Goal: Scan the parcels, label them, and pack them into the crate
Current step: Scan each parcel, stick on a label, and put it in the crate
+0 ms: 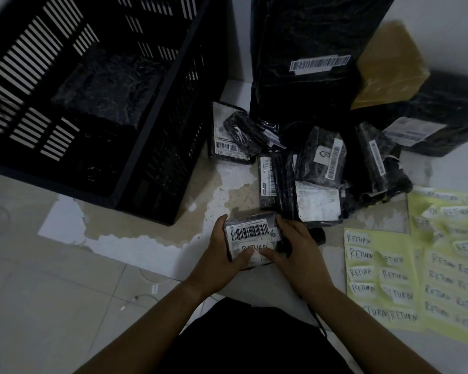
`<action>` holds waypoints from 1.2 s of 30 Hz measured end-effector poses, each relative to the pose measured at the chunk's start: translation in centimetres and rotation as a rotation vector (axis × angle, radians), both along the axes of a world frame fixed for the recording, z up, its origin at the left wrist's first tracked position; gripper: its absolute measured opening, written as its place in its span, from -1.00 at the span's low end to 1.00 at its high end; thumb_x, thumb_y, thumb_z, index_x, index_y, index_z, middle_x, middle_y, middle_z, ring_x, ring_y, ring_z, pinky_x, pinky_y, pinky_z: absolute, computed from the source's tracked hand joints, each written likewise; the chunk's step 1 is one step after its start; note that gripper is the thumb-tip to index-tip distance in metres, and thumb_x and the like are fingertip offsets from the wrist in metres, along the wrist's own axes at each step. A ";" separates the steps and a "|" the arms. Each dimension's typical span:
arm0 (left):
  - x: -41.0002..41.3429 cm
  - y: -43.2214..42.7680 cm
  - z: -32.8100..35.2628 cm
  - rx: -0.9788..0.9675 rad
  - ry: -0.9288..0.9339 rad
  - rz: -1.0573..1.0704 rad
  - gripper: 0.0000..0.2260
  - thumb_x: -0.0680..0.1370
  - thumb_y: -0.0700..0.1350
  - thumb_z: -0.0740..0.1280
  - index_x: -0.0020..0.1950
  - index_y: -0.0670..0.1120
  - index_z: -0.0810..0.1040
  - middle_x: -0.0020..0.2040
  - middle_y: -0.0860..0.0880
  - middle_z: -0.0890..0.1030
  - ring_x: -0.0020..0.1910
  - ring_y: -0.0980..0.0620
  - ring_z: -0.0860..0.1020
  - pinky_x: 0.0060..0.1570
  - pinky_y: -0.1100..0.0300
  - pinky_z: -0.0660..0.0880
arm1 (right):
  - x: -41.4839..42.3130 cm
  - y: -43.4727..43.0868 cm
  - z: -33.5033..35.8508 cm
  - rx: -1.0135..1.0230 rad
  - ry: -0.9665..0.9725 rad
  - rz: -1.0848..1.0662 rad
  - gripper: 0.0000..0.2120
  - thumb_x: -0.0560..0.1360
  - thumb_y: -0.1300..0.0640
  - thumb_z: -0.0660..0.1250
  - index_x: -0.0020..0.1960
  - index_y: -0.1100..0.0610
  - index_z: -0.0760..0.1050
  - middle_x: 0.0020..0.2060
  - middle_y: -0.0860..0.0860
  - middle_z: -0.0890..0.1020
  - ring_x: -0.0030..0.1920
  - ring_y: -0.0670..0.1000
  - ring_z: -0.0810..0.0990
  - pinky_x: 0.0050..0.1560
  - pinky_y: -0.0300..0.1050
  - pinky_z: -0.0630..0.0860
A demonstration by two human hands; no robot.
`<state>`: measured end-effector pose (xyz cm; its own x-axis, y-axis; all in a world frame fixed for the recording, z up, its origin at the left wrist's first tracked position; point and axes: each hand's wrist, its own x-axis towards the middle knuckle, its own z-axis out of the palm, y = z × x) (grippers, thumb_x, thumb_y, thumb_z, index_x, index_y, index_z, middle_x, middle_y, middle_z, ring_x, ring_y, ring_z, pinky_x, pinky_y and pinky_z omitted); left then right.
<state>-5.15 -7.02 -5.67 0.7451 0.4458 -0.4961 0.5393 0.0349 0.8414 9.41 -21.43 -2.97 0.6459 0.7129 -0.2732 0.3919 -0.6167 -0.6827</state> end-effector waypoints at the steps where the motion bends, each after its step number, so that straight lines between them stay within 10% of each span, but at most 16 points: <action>1: -0.2 0.0 0.1 -0.013 0.000 -0.015 -0.29 0.61 -0.03 0.39 0.56 0.12 -0.04 0.42 0.16 0.42 0.36 0.29 0.46 0.26 0.30 0.48 | 0.0 -0.1 0.1 0.009 0.002 0.001 -0.26 0.47 -0.04 0.47 0.55 0.06 0.24 0.35 -0.02 0.41 0.30 -0.04 0.42 0.27 -0.20 0.44; 9: -0.3 0.7 0.3 -0.008 -0.005 0.000 -0.27 0.54 0.35 0.23 0.61 0.23 -0.05 0.58 0.07 0.28 0.50 0.11 0.36 0.44 0.02 0.42 | 0.0 0.6 1.2 0.048 -0.023 -0.074 -0.44 0.52 0.03 0.42 0.48 0.03 0.34 0.29 0.00 0.49 0.25 0.00 0.49 0.15 -0.27 0.39; 15: -0.3 1.5 2.5 0.102 -0.048 -0.041 -0.39 0.64 0.29 0.15 0.63 0.25 -0.03 0.62 0.18 0.20 0.56 0.16 0.26 0.50 -0.01 0.34 | 1.7 -0.2 2.6 -0.139 0.053 0.244 0.30 0.14 -0.39 0.54 0.58 -0.17 -0.26 0.53 -0.20 -0.02 0.49 -0.03 0.16 0.41 0.02 0.36; 23: 0.4 3.9 13.7 0.409 -0.266 -0.175 -0.53 0.67 0.17 0.18 0.57 0.13 0.30 0.58 0.23 0.25 0.56 0.25 0.22 0.50 0.15 0.31 | 2.8 -0.3 7.1 0.164 0.185 0.020 0.06 0.11 -0.23 0.65 0.45 -0.29 0.12 0.32 -0.33 0.36 0.28 -0.24 0.41 0.28 -0.06 0.49; 28: -1.2 8.5 21.1 0.934 -0.505 -0.225 -0.76 0.65 -0.07 0.24 0.14 -0.16 0.64 0.23 0.01 0.59 0.27 0.09 0.54 0.23 0.18 0.46 | 3.3 0.5 11.2 0.214 0.149 -0.004 0.02 0.07 -0.30 0.60 0.38 -0.45 0.10 0.29 -0.47 0.31 0.25 -0.38 0.36 0.20 -0.19 0.46; 36: -8.9 24.0 18.9 1.191 -0.059 -0.152 -0.60 0.68 0.21 0.07 0.00 -0.03 0.57 -0.13 0.07 0.54 -0.17 0.07 0.52 -0.16 0.10 0.46 | 4.2 5.9 16.2 0.402 0.136 0.017 0.01 0.02 -0.12 0.62 0.35 -0.32 0.19 0.13 -0.54 0.42 0.16 -0.41 0.46 0.07 -0.30 0.47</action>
